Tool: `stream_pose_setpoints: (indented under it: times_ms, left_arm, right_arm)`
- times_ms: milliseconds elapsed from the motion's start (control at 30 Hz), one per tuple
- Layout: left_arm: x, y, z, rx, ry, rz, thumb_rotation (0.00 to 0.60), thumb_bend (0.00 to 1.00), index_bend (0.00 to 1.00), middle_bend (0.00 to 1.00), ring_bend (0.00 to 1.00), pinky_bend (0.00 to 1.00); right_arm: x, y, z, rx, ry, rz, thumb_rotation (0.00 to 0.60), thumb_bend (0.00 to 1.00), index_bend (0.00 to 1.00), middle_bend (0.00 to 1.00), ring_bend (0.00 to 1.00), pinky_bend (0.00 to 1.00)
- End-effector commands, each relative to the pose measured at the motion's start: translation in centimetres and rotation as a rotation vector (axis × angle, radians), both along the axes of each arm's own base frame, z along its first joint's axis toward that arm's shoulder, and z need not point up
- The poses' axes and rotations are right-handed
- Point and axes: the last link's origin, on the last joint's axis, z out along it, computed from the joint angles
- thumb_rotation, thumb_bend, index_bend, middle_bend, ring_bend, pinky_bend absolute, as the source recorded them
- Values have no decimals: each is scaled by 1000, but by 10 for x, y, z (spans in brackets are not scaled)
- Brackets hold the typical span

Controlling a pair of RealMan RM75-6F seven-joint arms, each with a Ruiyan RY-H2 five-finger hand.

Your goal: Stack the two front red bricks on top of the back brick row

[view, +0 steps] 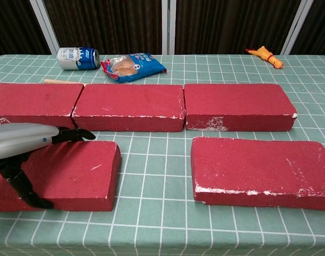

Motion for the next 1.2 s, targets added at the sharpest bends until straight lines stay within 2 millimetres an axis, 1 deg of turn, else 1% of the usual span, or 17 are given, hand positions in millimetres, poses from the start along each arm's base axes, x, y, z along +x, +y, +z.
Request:
stream_pose_setpoints:
  times_ms: [33,200,333,433,467,533,667,767,900,1067,1200]
  left_arm:
    - [7,-1,8,18,-2,-25,600,71,52,201,0,1]
    - [22,-1,27,41,-11,-64,600,75,52,214,0,1]
    - [36,11,46,69,-18,-80,600,76,64,220,0,1]
    - [46,31,61,109,-37,-87,600,76,83,230,0,2]
    - [49,41,65,124,-40,-88,600,76,84,231,0,3]
    - [54,59,72,138,-40,-90,600,76,84,231,0,5]
    - [62,89,78,136,-58,-71,600,76,84,232,0,5]
    - [64,106,78,128,-71,-51,600,76,84,236,0,5]
    - [65,127,68,101,-80,-29,600,76,84,237,0,4]
    - [63,144,52,59,-72,-14,600,76,91,246,0,3]
    - [62,154,41,38,-70,-8,600,76,94,248,0,3]
  right_arm:
    - [0,0,1,-5,-2,-1,600,177,0,0,0,0]
    - [0,0,3,-8,-4,-1,600,177,0,0,0,0]
    - [0,0,5,-16,-7,0,600,177,0,0,0,0]
    - [0,1,8,-24,-9,2,600,177,0,0,0,0]
    - [0,1,9,-26,-8,-1,600,177,0,0,0,0]
    - [1,2,11,-29,-7,-4,600,177,0,0,0,0]
    - [6,3,15,-44,0,5,600,177,0,0,0,0]
    - [10,3,16,-52,0,17,600,177,0,0,0,0]
    - [16,2,16,-52,0,30,600,177,0,0,0,0]
    - [20,2,14,-45,6,31,600,177,0,0,0,0]
    - [22,2,13,-44,10,26,600,177,0,0,0,0]
